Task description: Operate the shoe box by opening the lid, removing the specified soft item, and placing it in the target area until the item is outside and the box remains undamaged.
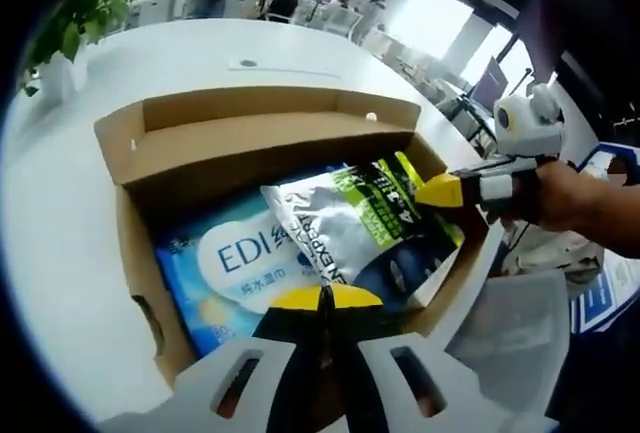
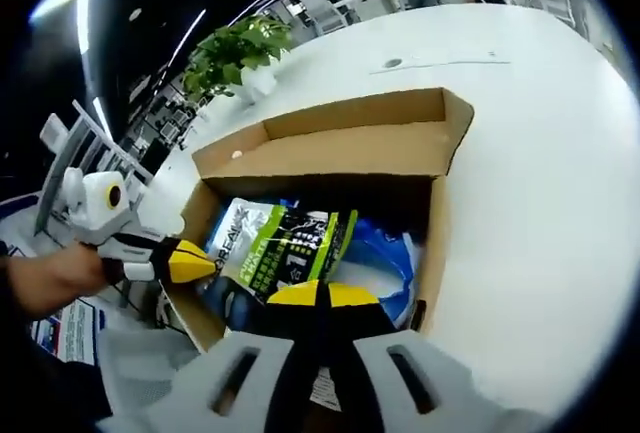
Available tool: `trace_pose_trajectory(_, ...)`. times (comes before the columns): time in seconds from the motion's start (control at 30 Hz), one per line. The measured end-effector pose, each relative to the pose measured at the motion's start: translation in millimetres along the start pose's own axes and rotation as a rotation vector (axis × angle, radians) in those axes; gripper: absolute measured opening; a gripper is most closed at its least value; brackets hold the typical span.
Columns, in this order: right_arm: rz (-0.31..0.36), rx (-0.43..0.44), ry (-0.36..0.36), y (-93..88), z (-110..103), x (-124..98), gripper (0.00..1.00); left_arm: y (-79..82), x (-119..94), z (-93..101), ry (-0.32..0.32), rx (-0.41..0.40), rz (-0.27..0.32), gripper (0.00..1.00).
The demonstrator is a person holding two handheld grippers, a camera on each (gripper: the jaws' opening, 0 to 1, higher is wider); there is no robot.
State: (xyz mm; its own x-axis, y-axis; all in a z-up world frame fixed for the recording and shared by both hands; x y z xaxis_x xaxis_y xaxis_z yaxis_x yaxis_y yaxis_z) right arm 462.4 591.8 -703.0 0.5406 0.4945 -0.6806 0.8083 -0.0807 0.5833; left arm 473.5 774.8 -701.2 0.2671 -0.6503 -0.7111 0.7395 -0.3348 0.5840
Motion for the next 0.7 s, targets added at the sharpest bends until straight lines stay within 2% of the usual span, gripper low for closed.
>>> trace_pose_trajectory(0.1, 0.010, -0.017, -0.009, 2.3, -3.8, -3.0, 0.00, 1.8, -2.9, 1.7, -0.002, 0.006, 0.001, 0.00)
trace_pose_trajectory(0.4, 0.043, 0.004, -0.008, 12.1, -9.0, -13.5, 0.00, 14.7, -18.4, 8.1, -0.015, 0.015, 0.044, 0.00)
trace_pose_trajectory(0.7, 0.081, 0.004, -0.031, 31.3, -19.5, -35.1, 0.00, 31.3, -34.3, 18.1, -0.044, 0.025, 0.102, 0.00)
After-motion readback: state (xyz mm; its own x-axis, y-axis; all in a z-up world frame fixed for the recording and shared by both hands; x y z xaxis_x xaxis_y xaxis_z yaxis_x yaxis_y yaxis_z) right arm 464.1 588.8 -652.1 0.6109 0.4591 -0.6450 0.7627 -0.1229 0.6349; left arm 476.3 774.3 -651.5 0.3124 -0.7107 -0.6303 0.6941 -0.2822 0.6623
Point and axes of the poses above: the point that each gripper's makers call its tool centre point, and the gripper's own axes: x roughly forward along the fingers, z roughly to its right, y roughly out of its top, the point moved 5 cm from there along -x, roughly backward along the fingers, and after that the axes turned 1 degree about z, right-handed, at the moved point
